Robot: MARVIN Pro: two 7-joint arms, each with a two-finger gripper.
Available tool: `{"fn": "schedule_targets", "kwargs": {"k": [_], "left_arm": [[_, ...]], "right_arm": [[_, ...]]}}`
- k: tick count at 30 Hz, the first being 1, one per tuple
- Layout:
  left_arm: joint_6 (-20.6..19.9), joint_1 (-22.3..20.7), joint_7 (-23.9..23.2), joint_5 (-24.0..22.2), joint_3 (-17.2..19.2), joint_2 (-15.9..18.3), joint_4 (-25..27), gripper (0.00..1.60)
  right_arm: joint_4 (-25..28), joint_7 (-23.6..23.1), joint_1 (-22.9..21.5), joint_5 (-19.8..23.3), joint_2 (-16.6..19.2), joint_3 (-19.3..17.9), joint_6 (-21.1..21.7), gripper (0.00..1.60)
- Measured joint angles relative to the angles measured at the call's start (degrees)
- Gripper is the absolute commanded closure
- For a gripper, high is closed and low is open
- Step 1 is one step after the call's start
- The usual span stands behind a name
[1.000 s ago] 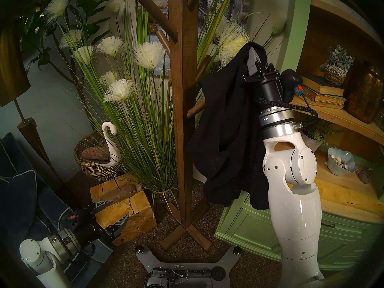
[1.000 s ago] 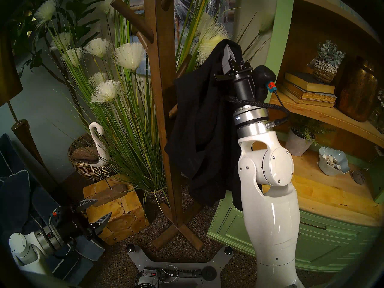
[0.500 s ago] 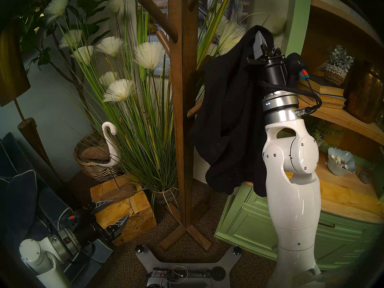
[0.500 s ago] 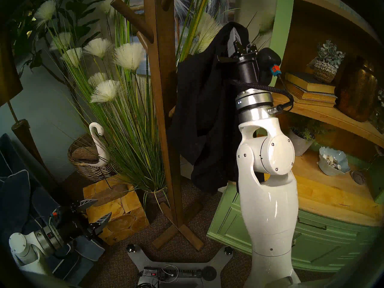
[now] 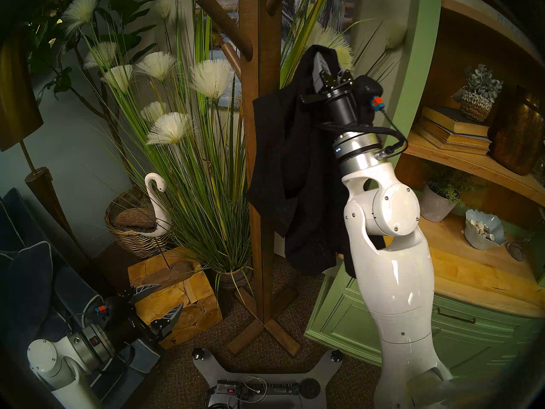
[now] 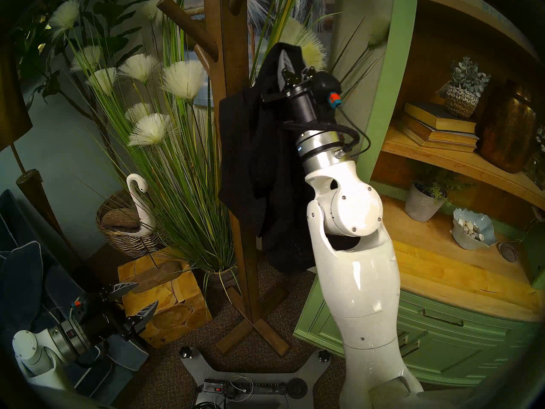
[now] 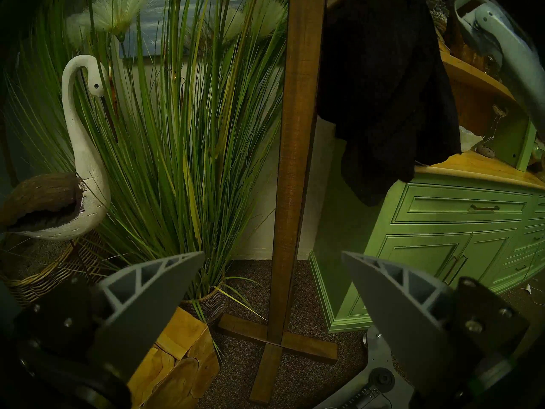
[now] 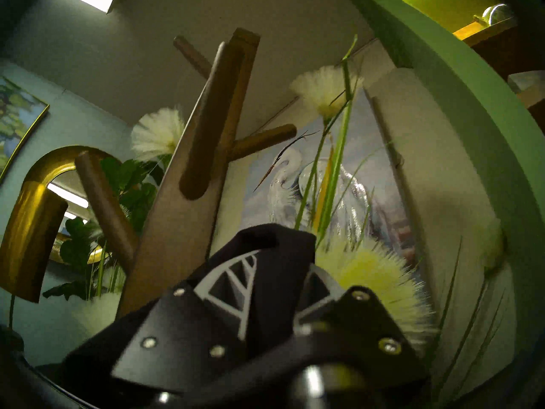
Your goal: Pick up jacket and place on coat hanger
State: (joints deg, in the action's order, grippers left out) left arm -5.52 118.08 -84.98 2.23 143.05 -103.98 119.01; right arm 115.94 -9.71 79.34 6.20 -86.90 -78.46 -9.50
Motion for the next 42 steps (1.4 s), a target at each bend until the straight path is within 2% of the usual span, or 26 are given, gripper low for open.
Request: {"fn": "schedule_targets", "kwargs": {"k": [10,18,24,25,27,28,32,42], "left_arm": [[0.00,0.01,0.00,-0.11,0.02,-0.02,0.06,0.00],[0.00,0.01,0.00,-0.11,0.02,-0.02,0.07,0.00],[-0.01,0.01,0.00,-0.15,0.01,-0.02,0.08,0.00],[-0.01,0.01,0.00,-0.16,0.01,-0.03,0.08,0.00],[-0.01,0.01,0.00,-0.18,0.01,-0.03,0.08,0.00],[-0.01,0.01,0.00,-0.19,0.01,-0.03,0.08,0.00],[-0.01,0.02,0.00,-0.23,0.01,-0.04,0.09,0.00],[-0.01,0.03,0.00,-0.30,0.01,-0.05,0.12,0.00]], "right_arm": [[2.11,1.23,6.61,-1.40,2.70,-2.17,-2.79,1.60],[2.90,1.07,13.45,1.67,6.22,-5.40,-3.13,1.60],[3.62,-2.10,18.67,5.53,8.74,-9.11,-3.23,1.60],[3.74,-2.85,19.56,6.30,9.14,-9.78,-3.23,1.52],[3.95,-4.07,20.86,7.74,9.75,-10.83,-3.18,0.40],[4.04,-4.66,21.38,8.44,10.03,-11.29,-3.10,0.00],[4.45,-7.34,23.64,11.50,11.43,-13.63,-2.81,0.00],[4.62,-10.75,26.37,16.36,13.40,-18.16,-1.35,0.00]]}}
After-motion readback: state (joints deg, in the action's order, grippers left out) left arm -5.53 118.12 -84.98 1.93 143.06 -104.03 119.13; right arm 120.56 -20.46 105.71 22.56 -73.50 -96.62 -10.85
